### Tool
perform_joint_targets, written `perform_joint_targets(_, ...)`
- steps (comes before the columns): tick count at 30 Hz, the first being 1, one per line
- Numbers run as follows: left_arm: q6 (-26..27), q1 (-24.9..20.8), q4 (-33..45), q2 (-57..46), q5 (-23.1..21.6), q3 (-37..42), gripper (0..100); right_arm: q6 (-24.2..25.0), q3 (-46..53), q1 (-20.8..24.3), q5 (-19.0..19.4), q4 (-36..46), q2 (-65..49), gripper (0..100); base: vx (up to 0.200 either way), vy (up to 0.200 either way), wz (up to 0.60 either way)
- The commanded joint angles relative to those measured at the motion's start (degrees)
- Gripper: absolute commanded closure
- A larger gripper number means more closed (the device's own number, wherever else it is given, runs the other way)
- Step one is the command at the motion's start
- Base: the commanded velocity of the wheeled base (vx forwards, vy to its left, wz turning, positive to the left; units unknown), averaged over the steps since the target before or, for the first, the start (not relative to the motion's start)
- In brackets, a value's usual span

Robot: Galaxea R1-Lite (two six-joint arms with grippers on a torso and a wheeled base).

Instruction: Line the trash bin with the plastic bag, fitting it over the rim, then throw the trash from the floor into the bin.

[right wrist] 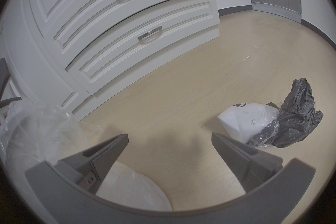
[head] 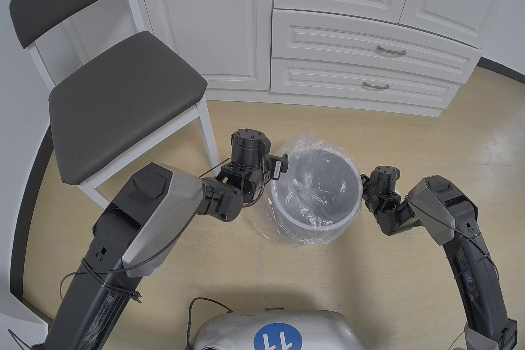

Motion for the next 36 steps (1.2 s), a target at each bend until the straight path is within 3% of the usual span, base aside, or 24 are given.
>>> perform_joint_targets(1, 0.08, -0.09, -0.27, -3.22, -0.36, 6.25, 0, -0.11, -0.02, 0.04, 0.14, 0.06, 0.10, 0, 0.000, 0.000, 0.00)
perform_joint_targets(9, -0.01, 0.35, -1.41, -7.97, -2.38, 15.21, 0, -0.11, 0.07, 0.04, 0.31, 0.24, 0.10, 0, 0.000, 0.000, 0.00)
perform_joint_targets(11, -0.10, 0.26, -5.01, -11.04, -3.79, 21.19, 0, -0.20, 0.07, 0.04, 0.40, 0.32, 0.10, 0, 0.000, 0.000, 0.00)
perform_joint_targets(17, -1.06, 0.70, -13.63, -16.67, -12.40, 32.35, 0, -0.20, 0.16, 0.04, 0.31, 0.32, 0.10, 0, 0.000, 0.000, 0.00)
perform_joint_targets(26, -1.06, 4.13, -13.45, -13.77, -12.49, 31.82, 0, -0.28, 0.16, 0.04, 0.31, 0.41, 0.10, 0, 0.000, 0.000, 0.00)
perform_joint_targets(36, -4.76, 3.86, -13.54, -8.41, -12.49, 23.65, 0, -0.28, 0.16, 0.04, 0.31, 0.67, 0.10, 0, 0.000, 0.000, 0.00)
